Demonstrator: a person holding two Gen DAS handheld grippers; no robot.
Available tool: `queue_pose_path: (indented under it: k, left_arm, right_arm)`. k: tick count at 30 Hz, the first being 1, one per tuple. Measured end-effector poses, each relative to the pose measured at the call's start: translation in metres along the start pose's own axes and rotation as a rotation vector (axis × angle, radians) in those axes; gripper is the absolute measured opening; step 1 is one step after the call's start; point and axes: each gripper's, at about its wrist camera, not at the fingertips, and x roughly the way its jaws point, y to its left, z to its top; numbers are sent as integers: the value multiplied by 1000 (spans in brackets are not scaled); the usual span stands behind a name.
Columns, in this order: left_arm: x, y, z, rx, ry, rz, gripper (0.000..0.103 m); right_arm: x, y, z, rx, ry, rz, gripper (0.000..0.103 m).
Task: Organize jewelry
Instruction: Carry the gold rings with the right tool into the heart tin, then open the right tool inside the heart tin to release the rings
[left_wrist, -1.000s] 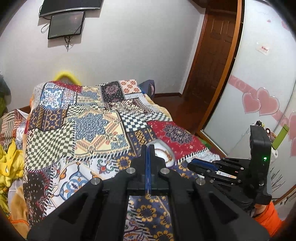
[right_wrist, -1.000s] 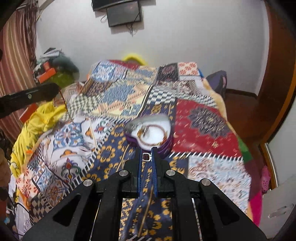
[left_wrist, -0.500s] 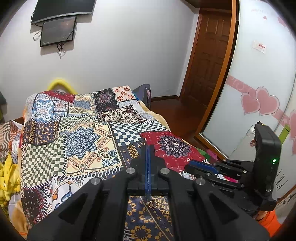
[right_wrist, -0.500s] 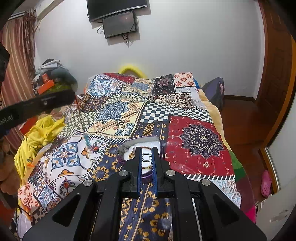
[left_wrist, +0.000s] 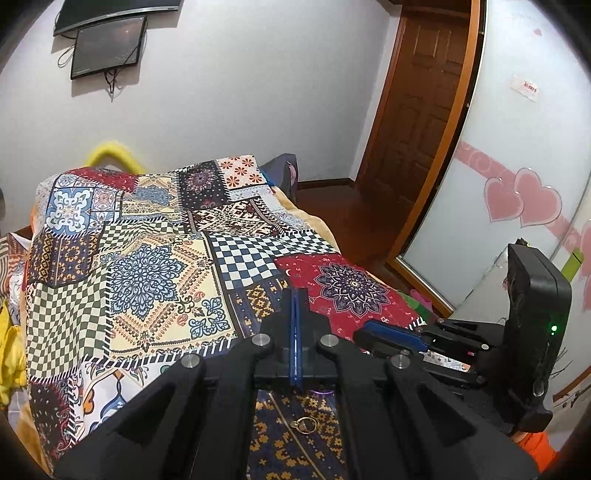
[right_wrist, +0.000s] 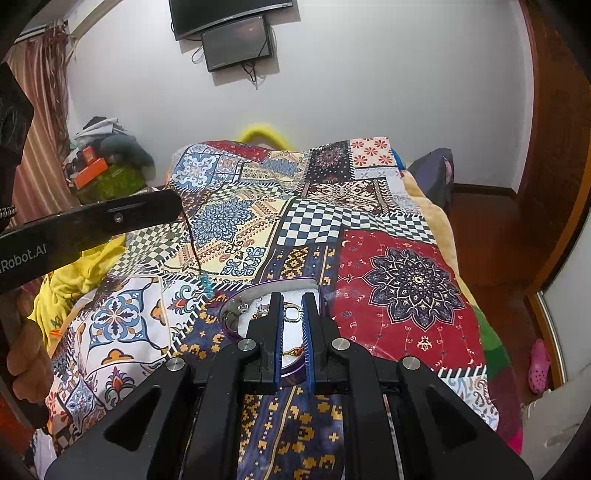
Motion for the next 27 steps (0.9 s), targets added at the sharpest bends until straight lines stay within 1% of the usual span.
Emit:
queue_pose_path:
  k: [11, 18, 22, 27]
  left_arm:
    - [27, 6, -10, -7, 58, -8, 0]
    - [48, 15, -30, -25, 135, -12, 0]
    - [59, 20, -44, -30, 190, -28, 0]
    - [65, 20, -54, -11, 220, -26, 0]
  right_arm:
    - [19, 1, -2, -24, 43, 26, 8]
    - [35, 0, -6, -33, 92, 40, 8]
    - [40, 0, -8, -36, 110, 48, 8]
    - [44, 2, -9, -45, 125, 49, 9]
